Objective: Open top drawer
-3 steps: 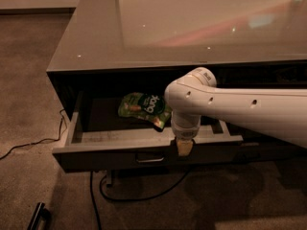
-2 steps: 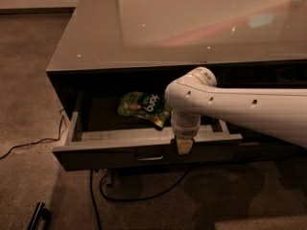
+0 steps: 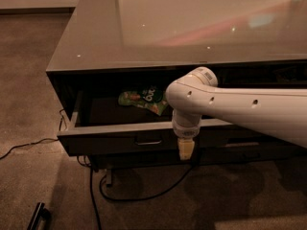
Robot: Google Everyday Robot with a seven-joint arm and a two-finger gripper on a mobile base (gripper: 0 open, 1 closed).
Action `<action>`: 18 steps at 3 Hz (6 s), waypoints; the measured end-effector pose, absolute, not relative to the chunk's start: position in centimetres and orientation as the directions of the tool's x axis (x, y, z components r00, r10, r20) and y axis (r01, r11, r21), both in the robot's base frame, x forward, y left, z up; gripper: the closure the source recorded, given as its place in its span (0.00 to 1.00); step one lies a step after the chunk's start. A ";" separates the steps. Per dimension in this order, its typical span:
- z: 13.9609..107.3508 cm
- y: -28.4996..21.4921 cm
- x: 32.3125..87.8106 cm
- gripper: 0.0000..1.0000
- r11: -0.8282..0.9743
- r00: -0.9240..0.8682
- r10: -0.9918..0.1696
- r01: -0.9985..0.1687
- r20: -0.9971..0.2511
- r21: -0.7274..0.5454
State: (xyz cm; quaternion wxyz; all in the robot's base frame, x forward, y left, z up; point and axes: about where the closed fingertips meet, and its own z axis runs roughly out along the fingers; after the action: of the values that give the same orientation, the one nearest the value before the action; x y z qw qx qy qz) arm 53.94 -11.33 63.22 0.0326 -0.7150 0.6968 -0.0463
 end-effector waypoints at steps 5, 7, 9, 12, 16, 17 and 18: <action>63.8 -12.1 53.3 0.65 -0.032 0.052 -0.992 -0.985 -0.113 -0.171; 63.9 -12.8 50.9 0.86 0.005 0.013 -0.995 -0.984 -0.096 -0.179; 63.7 -13.0 50.0 0.39 0.020 -0.007 -0.997 -0.986 -0.081 -0.165; 63.7 -13.9 44.2 0.00 -0.122 0.113 -0.990 -0.985 0.082 -0.121; 70.6 -10.2 54.9 0.00 -0.216 0.221 -0.975 -0.933 0.016 -0.288; 71.7 -9.9 56.6 0.04 -0.227 0.231 -0.973 -0.927 0.022 -0.300; 71.1 -9.8 57.6 0.23 -0.230 0.234 -0.972 -0.930 0.019 -0.287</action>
Offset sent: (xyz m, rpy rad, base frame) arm 0.0089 0.0048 -0.0047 0.1266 0.0004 0.0654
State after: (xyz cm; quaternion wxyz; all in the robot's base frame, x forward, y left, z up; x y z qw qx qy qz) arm 57.64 -9.84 71.11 0.1081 -0.7781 0.6111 -0.0972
